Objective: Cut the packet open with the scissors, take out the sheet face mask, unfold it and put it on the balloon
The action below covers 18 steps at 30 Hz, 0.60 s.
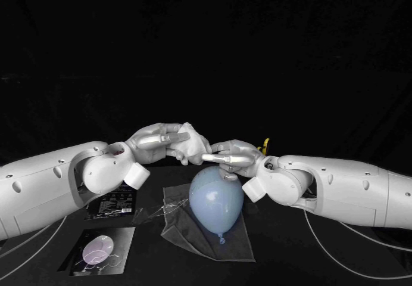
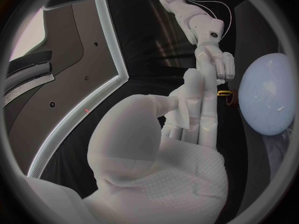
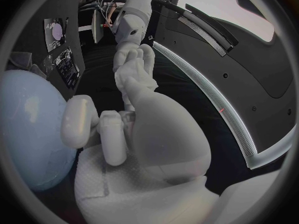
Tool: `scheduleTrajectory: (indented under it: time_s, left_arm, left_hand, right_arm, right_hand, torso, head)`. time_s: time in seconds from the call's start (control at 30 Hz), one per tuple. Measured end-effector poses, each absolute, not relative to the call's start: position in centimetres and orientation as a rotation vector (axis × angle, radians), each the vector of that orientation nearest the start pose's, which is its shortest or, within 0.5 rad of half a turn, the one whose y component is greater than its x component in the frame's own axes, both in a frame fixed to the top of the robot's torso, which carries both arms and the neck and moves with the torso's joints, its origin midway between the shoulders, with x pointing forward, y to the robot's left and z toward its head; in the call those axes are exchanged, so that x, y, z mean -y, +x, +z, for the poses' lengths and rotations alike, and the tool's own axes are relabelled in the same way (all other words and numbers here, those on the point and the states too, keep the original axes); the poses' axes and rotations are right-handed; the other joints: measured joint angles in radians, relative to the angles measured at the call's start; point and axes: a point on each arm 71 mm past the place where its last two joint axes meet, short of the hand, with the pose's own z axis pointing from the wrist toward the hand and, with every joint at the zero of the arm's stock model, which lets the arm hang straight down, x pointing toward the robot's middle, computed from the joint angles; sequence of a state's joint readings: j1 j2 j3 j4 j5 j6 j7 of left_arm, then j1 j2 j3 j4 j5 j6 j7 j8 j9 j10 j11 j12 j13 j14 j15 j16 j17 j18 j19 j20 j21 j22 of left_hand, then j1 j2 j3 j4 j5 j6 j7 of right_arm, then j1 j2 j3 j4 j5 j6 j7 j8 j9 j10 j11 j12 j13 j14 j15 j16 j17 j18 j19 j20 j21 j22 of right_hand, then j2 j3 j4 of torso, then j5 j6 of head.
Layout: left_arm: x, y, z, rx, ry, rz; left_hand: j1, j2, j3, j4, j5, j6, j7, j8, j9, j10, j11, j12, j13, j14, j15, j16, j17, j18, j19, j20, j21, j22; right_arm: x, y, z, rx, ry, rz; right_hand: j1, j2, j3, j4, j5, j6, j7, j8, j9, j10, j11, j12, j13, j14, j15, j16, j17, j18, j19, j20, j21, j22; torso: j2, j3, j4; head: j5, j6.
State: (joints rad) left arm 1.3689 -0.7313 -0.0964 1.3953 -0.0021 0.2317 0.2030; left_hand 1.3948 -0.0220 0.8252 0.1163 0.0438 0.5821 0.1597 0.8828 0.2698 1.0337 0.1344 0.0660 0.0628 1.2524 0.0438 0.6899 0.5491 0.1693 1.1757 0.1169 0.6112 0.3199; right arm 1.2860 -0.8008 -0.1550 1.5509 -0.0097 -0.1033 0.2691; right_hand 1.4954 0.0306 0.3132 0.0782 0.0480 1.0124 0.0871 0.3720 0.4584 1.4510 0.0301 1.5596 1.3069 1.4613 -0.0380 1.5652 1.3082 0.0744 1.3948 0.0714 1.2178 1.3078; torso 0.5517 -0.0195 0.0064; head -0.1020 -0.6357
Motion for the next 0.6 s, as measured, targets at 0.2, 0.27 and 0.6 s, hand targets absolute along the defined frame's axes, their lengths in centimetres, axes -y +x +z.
scheduleTrajectory:
  time_s: [0.2, 0.27, 0.6]
  left_arm:
    - [-16.22, 51.35, -12.98, -1.835, -0.789, -1.841]
    - [-16.26, 51.42, -13.02, -1.835, -0.764, -1.807]
    - [-16.60, 51.96, -13.20, -1.815, -0.659, -1.637]
  left_hand:
    - [-0.001, -0.059, -0.063, -0.036, 0.006, -0.002, 0.013, -0.059, 0.024, -0.049, 0.023, 0.000, -0.001, -0.095, 0.020, 0.002, -0.004, 0.000, -0.091, 0.007, 0.047, 0.042]
    - [-0.007, -0.080, -0.099, -0.039, 0.006, -0.006, 0.015, -0.086, 0.005, -0.064, 0.029, 0.000, 0.000, -0.147, 0.031, -0.010, -0.014, -0.001, -0.143, 0.014, 0.049, 0.052]
    - [-0.033, -0.147, -0.233, -0.018, 0.010, -0.006, 0.010, -0.175, -0.059, -0.062, 0.046, 0.007, 0.001, -0.384, 0.080, -0.027, -0.046, -0.023, -0.345, 0.062, -0.029, 0.027]
  right_arm:
    - [16.97, 47.31, -18.20, -1.725, 1.029, 1.662]
    - [16.98, 47.20, -18.10, -1.718, 1.029, 1.659]
    - [16.72, 46.52, -17.53, -1.701, 1.019, 1.659]
  right_hand:
    - [-0.057, -0.020, 0.070, -0.026, -0.004, -0.003, -0.004, 0.023, 0.001, 0.014, -0.014, 0.000, -0.002, 0.005, -0.009, 0.002, 0.000, 0.000, 0.004, -0.004, 0.000, 0.000]
    - [-0.070, -0.025, 0.083, -0.031, -0.004, -0.004, -0.004, 0.027, 0.001, 0.016, -0.016, -0.001, -0.002, 0.006, -0.010, 0.002, 0.000, 0.000, 0.004, -0.004, 0.000, 0.000]
    - [-0.120, -0.046, 0.151, -0.060, -0.002, -0.007, -0.007, 0.047, 0.001, 0.018, -0.025, 0.005, 0.001, 0.007, -0.011, 0.002, -0.001, 0.000, 0.004, -0.004, 0.004, 0.000]
  torso:
    - [0.000, 0.0001, 0.0000]
    - [0.000, 0.0001, 0.0000]
    - [0.000, 0.0001, 0.0000]
  head:
    - [0.000, 0.000]
    - [-0.001, 0.000]
    - [-0.002, 0.001]
